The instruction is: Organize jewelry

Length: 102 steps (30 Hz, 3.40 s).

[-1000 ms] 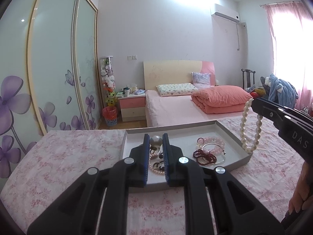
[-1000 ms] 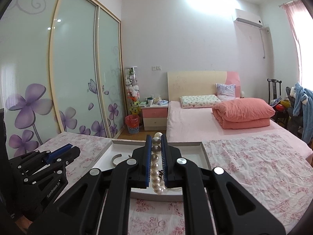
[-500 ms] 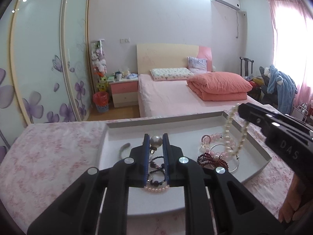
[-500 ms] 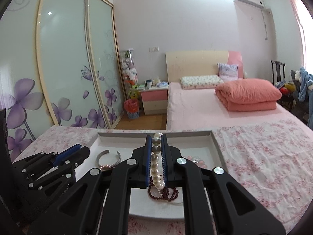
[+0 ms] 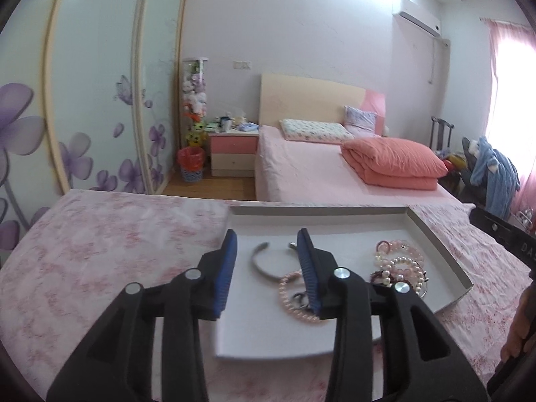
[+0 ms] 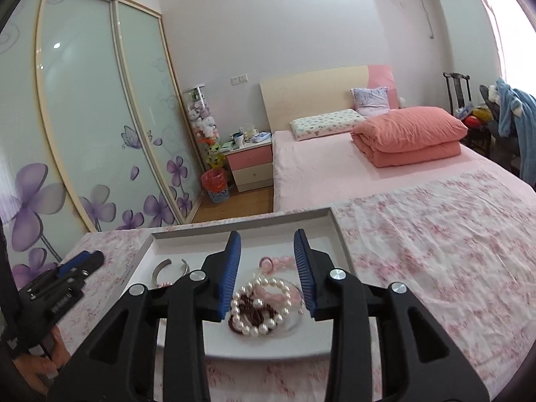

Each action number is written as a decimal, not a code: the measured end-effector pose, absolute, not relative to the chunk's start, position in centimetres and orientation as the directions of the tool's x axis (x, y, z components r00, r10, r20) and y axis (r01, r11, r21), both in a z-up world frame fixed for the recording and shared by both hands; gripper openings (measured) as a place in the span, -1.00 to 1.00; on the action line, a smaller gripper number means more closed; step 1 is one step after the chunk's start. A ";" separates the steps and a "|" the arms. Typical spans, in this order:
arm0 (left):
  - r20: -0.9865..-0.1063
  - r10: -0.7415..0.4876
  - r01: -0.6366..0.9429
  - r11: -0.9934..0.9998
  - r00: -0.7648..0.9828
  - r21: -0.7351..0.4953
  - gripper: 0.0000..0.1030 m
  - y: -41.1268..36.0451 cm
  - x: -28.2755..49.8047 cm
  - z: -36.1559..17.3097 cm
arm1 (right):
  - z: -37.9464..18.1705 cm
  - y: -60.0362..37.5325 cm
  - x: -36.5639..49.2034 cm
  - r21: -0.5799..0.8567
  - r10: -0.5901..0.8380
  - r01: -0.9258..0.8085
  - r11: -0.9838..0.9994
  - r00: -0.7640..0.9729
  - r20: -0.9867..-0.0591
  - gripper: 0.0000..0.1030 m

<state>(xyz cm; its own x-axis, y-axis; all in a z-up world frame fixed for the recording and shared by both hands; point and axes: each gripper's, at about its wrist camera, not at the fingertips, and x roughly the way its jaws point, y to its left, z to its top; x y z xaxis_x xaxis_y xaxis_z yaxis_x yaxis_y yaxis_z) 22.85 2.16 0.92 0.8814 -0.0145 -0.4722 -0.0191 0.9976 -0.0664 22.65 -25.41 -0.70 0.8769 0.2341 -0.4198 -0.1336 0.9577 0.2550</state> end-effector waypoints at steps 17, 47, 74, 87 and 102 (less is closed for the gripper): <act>-0.405 0.018 -0.053 0.996 0.914 -0.075 0.92 4.2 10.0 3.1 | 0.1 -23.6 11.7 0.152 0.211 -0.163 0.975 0.893 -0.398 0.90; -0.354 0.017 -0.027 0.999 0.935 -0.022 0.92 2.2 4.3 1.7 | -1.8 -23.6 5.9 0.105 0.189 -0.166 0.981 0.940 -0.283 0.97; -0.365 0.004 -0.013 1.000 0.931 -0.020 0.92 1.5 4.1 1.7 | -1.8 -23.7 6.1 0.122 0.199 -0.170 0.978 0.936 -0.292 0.97; -0.377 0.014 -0.023 1.000 0.926 -0.020 0.92 1.4 4.6 1.6 | -1.8 -23.7 6.2 0.122 0.199 -0.170 0.978 0.935 -0.294 0.97; -0.379 0.016 -0.026 0.999 0.925 -0.020 0.92 1.4 4.6 1.5 | -1.9 -23.6 6.2 0.124 0.200 -0.170 0.978 0.934 -0.295 0.97</act>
